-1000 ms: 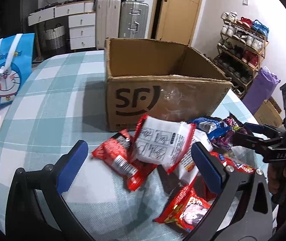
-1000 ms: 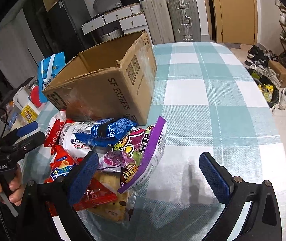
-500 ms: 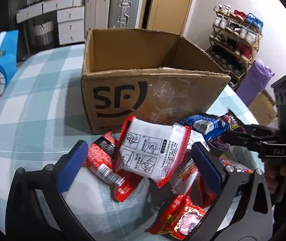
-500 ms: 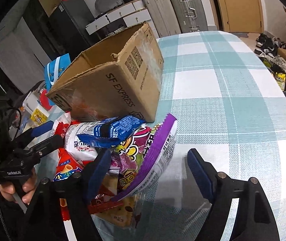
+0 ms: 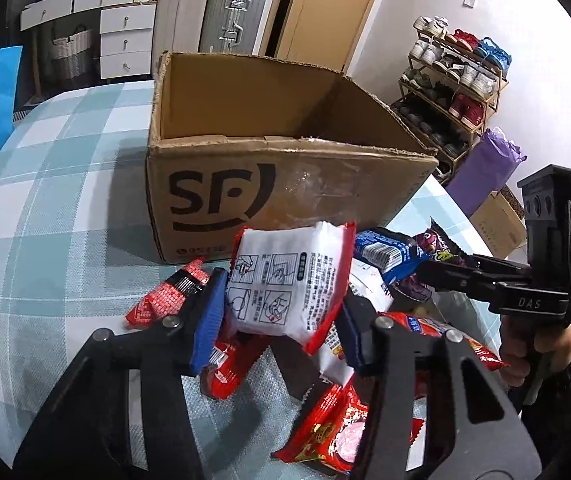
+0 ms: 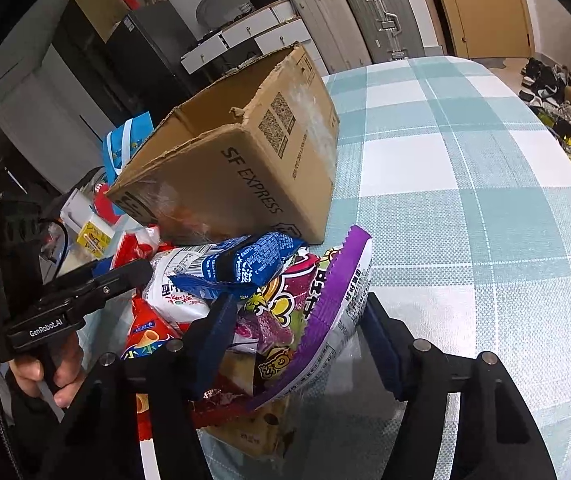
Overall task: Organize snacks
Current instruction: 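Grasp the white noodle bag with the left gripper while the right gripper grasps the purple chip bag, then lift the white bag with the left gripper while the right gripper carries the purple bag over the box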
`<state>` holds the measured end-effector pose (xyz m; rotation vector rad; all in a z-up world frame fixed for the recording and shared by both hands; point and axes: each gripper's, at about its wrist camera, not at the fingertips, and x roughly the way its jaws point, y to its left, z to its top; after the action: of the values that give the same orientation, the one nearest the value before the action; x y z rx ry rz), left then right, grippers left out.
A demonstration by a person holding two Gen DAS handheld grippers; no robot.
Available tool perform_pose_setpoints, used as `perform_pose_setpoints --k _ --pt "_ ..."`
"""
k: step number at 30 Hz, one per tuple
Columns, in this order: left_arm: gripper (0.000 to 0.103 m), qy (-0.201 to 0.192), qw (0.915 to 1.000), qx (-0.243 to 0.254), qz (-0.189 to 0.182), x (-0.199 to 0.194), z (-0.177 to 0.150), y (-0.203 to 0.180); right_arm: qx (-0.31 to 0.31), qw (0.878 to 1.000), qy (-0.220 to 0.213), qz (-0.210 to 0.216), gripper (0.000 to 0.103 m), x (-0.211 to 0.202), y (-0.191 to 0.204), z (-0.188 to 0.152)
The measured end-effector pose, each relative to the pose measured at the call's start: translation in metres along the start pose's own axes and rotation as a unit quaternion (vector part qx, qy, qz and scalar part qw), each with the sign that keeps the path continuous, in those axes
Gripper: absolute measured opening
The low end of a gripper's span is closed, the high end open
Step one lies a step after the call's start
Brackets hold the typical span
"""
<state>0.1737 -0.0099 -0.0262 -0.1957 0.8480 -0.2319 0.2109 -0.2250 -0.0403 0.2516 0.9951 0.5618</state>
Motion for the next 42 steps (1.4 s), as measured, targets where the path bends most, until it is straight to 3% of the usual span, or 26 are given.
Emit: perform_pose_setpoints --k 5,9,30,42 --pt "0.045 -0.012 0.9999 0.003 0.006 -0.01 -0.006 -0.002 -0.005 1.0 -0.009 0.002 0.06 -0.004 0.0 -0.003" --pt "0.045 -0.02 0.9997 0.008 0.015 -0.02 -0.008 -0.005 -0.015 1.0 -0.02 -0.003 0.047 -0.011 0.001 -0.008" --pt "0.045 -0.083 0.9959 0.015 0.032 -0.1 -0.018 -0.022 -0.043 0.99 -0.113 -0.068 0.046 -0.083 0.008 -0.023" --pt "0.045 -0.114 0.9925 0.014 0.04 -0.143 -0.008 -0.03 -0.055 0.984 -0.164 -0.038 0.046 -0.119 0.037 -0.014"
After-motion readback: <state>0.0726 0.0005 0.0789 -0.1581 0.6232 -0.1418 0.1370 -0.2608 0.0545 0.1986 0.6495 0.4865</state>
